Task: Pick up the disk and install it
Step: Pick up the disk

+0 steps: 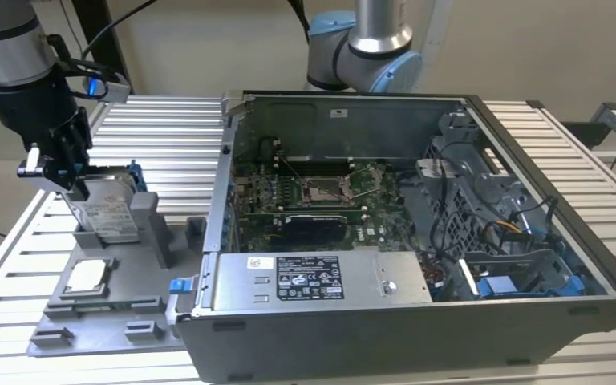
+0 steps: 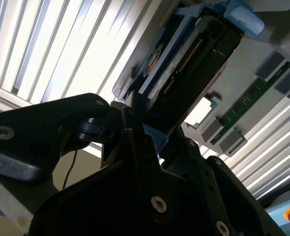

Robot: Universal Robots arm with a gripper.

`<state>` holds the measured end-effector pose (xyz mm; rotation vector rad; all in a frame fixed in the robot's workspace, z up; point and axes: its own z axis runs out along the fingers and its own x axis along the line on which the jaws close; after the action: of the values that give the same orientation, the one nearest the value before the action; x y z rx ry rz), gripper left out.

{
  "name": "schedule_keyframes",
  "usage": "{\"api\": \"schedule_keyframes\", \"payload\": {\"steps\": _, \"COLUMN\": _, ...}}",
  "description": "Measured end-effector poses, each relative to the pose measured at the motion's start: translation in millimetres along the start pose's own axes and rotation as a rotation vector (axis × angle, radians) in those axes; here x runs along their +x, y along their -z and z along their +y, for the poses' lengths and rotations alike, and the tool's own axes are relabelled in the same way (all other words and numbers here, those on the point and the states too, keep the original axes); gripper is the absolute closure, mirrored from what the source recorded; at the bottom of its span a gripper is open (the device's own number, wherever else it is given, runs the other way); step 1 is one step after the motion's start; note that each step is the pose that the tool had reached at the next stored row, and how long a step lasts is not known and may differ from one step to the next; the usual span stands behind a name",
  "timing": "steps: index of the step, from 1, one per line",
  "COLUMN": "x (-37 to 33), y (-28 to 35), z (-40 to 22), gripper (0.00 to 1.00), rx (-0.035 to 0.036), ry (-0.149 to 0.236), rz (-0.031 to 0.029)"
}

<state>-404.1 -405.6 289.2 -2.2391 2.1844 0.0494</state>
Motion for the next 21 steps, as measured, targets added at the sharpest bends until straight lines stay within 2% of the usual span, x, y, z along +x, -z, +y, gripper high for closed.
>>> {"api": "schedule_keyframes", "payload": {"steps": 21, "x": 1.2, "y": 0.2, "z": 0.1, "gripper": 1.00, "rx": -0.0001, "ry": 0.000, "rz": 0.0001}}
